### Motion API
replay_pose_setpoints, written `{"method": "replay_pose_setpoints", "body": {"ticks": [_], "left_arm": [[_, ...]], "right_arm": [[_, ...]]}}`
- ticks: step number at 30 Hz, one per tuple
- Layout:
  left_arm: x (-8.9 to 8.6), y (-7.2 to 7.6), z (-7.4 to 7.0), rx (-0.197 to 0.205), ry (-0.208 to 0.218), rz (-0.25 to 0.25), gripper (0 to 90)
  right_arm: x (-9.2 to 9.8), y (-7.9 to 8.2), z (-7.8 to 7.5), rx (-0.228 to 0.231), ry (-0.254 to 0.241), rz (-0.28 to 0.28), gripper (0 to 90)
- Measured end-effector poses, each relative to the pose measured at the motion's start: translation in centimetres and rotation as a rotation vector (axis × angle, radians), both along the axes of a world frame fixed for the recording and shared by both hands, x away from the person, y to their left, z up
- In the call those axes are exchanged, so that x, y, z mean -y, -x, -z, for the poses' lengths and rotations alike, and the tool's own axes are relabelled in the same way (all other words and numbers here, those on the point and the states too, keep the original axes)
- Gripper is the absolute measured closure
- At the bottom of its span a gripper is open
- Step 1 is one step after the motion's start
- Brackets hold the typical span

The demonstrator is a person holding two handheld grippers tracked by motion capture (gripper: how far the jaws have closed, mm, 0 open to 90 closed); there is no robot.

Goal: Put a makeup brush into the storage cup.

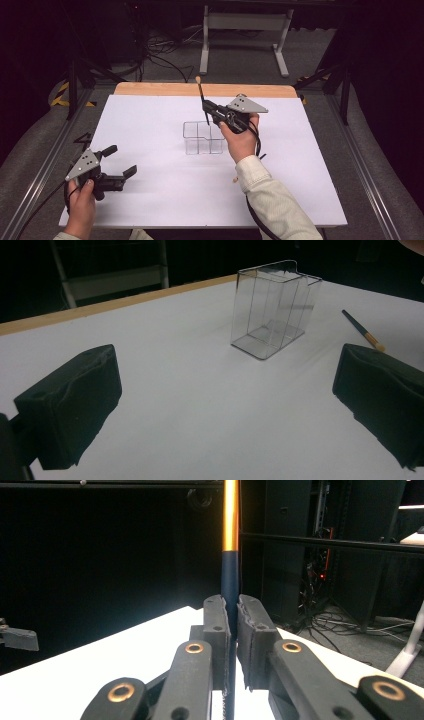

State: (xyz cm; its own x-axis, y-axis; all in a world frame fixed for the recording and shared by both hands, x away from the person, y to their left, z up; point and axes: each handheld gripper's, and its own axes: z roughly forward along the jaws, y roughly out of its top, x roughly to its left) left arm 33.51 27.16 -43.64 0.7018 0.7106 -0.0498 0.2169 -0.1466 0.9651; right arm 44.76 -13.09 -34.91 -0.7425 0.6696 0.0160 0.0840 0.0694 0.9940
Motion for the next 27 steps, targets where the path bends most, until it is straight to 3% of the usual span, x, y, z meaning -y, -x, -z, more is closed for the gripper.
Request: {"method": "replay_pose_setpoints", "body": {"ticks": [8,27], "left_arm": [[0.0,0.0,0.0,-0.001,0.002,0.0,0.3],[0.0,0.0,0.0,-0.002,0.009,-0.003,0.3]], "right_arm": [[-0.3,-0.1,0.5,0.003,0.005,-0.01,83.9],[-0.5,-0.5,2.8,-0.051,0.024,-0.012,83.9]]}}
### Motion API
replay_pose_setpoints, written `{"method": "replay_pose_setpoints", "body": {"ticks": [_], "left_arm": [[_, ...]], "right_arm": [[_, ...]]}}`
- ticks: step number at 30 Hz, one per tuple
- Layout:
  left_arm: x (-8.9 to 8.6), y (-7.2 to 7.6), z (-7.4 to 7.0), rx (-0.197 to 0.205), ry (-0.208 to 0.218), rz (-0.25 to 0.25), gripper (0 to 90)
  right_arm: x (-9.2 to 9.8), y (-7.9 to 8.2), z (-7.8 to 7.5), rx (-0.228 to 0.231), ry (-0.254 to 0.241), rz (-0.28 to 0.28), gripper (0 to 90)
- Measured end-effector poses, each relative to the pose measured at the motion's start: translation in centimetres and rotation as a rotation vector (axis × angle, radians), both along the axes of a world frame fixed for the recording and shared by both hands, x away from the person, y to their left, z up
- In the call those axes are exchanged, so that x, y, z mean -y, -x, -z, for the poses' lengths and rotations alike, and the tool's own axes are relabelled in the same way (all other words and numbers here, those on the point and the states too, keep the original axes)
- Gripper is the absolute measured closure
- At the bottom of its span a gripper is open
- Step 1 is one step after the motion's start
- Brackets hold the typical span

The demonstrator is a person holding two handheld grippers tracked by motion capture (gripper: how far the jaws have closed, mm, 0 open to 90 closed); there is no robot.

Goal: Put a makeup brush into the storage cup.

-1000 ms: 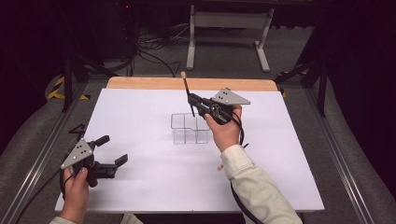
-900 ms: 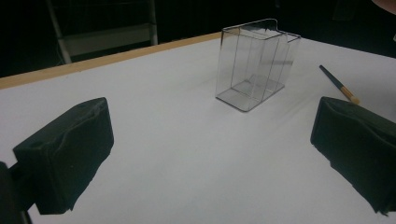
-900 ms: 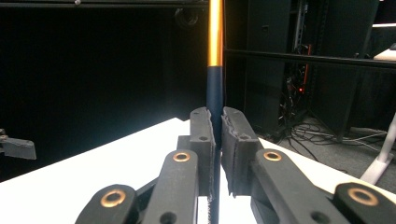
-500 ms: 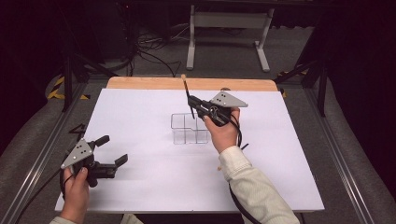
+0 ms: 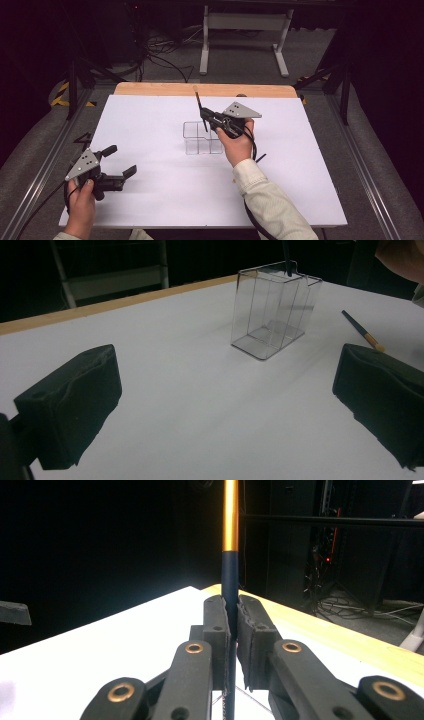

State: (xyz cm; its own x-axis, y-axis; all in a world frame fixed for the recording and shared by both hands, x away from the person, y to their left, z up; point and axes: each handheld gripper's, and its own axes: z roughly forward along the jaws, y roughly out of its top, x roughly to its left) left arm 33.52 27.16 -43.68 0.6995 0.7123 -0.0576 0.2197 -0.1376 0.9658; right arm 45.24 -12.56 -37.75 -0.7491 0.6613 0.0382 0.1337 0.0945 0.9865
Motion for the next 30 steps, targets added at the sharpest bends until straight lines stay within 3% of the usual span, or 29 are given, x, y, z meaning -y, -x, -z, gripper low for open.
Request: {"method": "replay_pose_setpoints", "body": {"ticks": [30], "left_arm": [[-0.1,0.0,-0.1,-0.001,-0.005,0.001,0.3]], "right_arm": [[0.0,-0.1,2.2,-0.053,0.016,0.007,83.8]]}}
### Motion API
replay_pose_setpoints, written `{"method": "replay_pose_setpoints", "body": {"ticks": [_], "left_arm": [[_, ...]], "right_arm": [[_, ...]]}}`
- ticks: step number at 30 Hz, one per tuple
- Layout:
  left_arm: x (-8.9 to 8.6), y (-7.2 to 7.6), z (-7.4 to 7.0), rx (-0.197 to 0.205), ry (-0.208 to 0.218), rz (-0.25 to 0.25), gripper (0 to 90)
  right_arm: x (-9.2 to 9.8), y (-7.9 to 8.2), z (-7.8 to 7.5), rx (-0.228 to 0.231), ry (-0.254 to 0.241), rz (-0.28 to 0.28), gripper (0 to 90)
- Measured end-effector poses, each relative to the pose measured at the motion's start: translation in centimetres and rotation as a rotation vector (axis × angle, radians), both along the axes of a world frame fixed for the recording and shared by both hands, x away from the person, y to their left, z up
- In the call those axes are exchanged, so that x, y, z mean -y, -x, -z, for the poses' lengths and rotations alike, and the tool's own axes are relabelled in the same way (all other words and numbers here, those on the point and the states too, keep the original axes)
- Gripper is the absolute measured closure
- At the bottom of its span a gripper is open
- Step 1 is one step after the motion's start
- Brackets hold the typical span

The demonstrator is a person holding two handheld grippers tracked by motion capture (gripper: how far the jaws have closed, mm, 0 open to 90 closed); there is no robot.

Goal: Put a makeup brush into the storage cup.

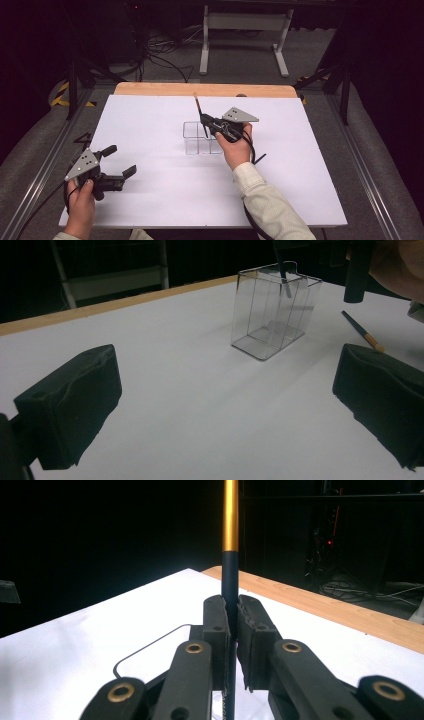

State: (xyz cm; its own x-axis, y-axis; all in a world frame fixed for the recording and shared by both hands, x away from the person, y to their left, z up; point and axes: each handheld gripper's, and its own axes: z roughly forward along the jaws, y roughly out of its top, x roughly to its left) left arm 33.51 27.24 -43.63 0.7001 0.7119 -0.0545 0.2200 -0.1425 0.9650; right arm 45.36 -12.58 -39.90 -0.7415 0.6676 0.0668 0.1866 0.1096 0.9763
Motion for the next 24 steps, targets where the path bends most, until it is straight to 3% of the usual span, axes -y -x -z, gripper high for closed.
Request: {"method": "replay_pose_setpoints", "body": {"ticks": [24], "left_arm": [[0.0,0.0,-0.01,0.0,0.0,-0.001,0.3]], "right_arm": [[0.12,0.0,0.75,-0.031,0.021,0.015,83.8]]}}
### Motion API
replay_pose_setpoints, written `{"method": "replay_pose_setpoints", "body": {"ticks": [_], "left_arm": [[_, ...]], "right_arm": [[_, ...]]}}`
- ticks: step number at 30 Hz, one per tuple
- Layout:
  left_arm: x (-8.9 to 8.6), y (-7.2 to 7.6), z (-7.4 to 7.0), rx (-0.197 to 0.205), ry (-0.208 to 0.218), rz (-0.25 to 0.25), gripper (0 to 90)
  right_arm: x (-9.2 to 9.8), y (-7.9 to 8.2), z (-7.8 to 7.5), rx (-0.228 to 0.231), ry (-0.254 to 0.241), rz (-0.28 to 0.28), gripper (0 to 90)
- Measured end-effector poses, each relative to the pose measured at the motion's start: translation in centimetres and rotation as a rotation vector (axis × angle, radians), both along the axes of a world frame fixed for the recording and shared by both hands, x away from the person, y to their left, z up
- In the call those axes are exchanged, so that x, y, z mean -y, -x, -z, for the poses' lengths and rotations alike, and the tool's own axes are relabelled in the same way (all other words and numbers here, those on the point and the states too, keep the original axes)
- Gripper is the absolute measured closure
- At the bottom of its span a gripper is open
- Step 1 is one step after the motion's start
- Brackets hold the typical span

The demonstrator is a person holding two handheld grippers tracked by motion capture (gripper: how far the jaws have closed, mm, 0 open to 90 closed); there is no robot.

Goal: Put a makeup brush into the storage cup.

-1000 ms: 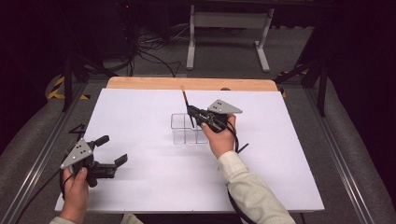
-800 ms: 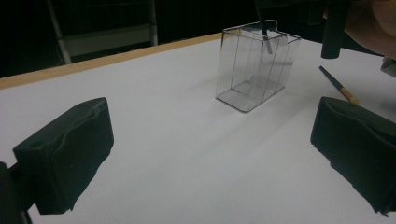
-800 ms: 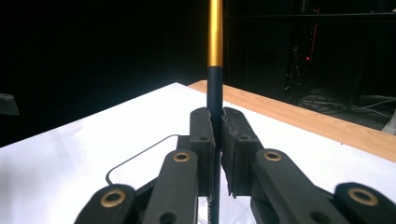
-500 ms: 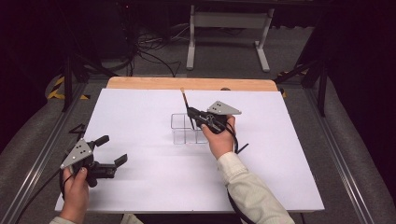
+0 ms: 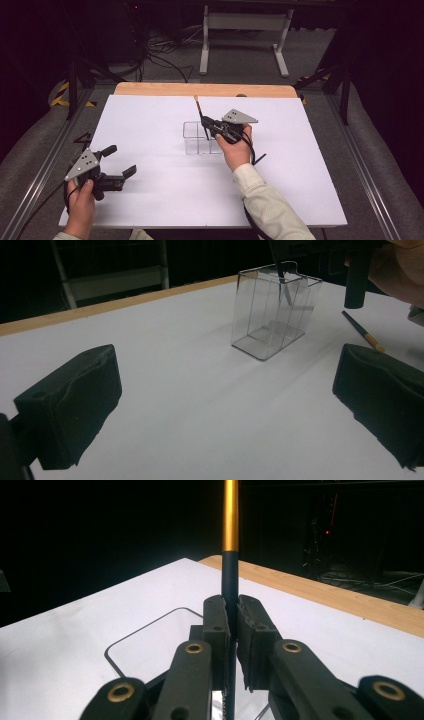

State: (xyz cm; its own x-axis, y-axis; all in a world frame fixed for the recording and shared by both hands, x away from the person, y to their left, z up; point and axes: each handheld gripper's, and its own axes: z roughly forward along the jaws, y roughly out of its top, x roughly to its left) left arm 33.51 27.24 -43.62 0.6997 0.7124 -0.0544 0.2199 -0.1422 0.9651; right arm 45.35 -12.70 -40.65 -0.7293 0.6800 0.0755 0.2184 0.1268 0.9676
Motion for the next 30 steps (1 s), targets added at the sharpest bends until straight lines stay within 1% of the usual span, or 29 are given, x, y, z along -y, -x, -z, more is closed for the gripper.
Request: {"method": "replay_pose_setpoints", "body": {"ticks": [4,6,7,9,11,13,16,18,22,24,25,27,30], "left_arm": [[0.1,0.0,0.0,0.001,0.003,-0.002,0.3],[0.1,0.0,0.0,0.002,0.002,-0.002,0.3],[0.1,0.0,0.1,0.002,0.002,-0.003,0.3],[0.0,0.0,0.0,0.0,0.001,-0.003,0.3],[0.0,0.0,0.0,0.0,0.001,-0.003,0.3],[0.0,0.0,0.0,0.001,0.002,-0.003,0.3],[0.0,0.0,0.0,0.0,0.002,-0.003,0.3],[0.0,0.0,0.0,-0.001,0.0,-0.001,0.3],[0.0,-0.1,0.0,-0.003,-0.001,-0.001,0.3],[0.0,-0.1,0.1,-0.003,0.002,-0.001,0.3],[0.0,-0.1,0.1,-0.001,0.004,-0.002,0.3],[0.1,-0.1,0.1,-0.002,0.006,-0.001,0.3],[0.1,-0.2,0.0,-0.006,0.003,0.004,0.3]], "right_arm": [[0.0,0.1,0.1,-0.003,0.009,-0.002,83.3],[0.0,0.1,0.0,-0.011,-0.004,-0.003,74.2],[0.0,0.1,0.0,-0.006,-0.01,-0.003,70.5],[-0.1,0.2,-0.2,0.011,-0.004,0.001,62.2],[-0.2,0.3,-0.5,0.019,-0.017,-0.01,55.5],[-0.3,0.3,-0.7,0.034,-0.019,-0.011,51.1],[-0.4,0.4,-1.1,0.044,-0.033,-0.022,44.5],[-0.4,0.5,-1.5,0.06,-0.032,-0.031,39.7],[-0.2,0.7,-2.2,0.076,-0.05,-0.045,34.6],[0.0,0.8,-2.3,0.075,-0.054,-0.045,34.5],[0.2,1.0,-2.6,0.075,-0.063,-0.056,34.0],[0.7,1.5,-3.1,0.086,-0.054,-0.067,31.7],[1.4,1.9,-3.4,0.088,-0.053,-0.067,29.6]]}}
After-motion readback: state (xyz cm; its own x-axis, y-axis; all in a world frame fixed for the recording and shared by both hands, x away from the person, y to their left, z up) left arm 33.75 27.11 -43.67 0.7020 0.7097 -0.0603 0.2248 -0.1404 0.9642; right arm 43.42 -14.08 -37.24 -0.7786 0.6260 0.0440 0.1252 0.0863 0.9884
